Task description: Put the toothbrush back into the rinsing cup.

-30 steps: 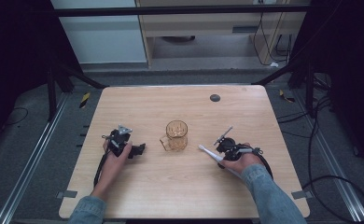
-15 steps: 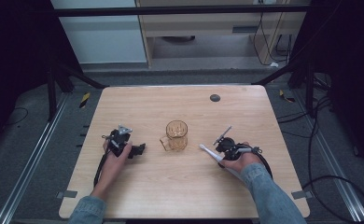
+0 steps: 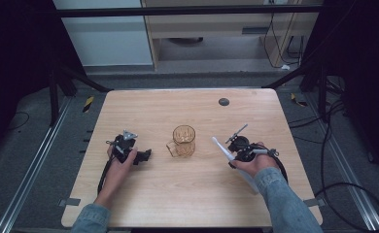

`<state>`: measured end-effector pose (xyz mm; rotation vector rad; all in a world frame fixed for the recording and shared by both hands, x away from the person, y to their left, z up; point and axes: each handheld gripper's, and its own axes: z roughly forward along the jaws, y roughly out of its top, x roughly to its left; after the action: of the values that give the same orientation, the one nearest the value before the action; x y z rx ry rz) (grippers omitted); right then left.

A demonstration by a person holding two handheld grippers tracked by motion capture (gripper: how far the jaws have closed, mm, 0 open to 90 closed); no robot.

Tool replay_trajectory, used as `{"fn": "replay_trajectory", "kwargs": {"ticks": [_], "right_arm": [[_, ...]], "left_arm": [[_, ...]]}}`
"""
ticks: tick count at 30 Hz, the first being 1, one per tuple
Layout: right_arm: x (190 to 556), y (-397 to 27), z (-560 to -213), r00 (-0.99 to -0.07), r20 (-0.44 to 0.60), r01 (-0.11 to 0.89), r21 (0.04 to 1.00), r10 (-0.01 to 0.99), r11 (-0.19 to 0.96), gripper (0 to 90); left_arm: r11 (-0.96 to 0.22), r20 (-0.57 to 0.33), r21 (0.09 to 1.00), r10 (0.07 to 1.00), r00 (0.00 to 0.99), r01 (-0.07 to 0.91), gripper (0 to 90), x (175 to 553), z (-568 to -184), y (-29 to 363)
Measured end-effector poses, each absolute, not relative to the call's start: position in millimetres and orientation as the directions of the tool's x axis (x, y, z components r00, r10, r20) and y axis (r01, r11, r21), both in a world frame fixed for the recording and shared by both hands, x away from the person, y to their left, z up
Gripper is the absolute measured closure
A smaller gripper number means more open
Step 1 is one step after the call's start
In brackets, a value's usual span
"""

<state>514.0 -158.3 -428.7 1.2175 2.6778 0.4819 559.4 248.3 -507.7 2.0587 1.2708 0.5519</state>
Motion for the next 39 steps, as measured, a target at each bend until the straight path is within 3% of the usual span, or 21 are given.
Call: {"fn": "replay_trajectory", "kwargs": {"ticks": [7, 22, 39], "right_arm": [[517.3, -158.1, -394.5, -0.611, -0.012, 0.687, 0.489, 0.792, 0.537, 66.8], [517.6, -129.7, -369.7, -0.513, -0.022, 0.591, 0.716, 0.858, 0.371, 66.9], [516.2, -102.7, -367.2, -0.394, 0.007, 0.472, 0.859, 0.919, 0.196, 66.9]], "left_arm": [[-0.321, 0.017, 0.712, 0.897, 0.442, 0.624, 0.0, 559.3, -507.7, 248.3], [-0.34, 0.018, 0.71, 0.884, 0.467, 0.617, 0.0, 557.0, -507.4, 251.5], [-0.334, 0.016, 0.712, 0.887, 0.462, 0.617, 0.0, 558.4, -507.5, 250.9]]}}
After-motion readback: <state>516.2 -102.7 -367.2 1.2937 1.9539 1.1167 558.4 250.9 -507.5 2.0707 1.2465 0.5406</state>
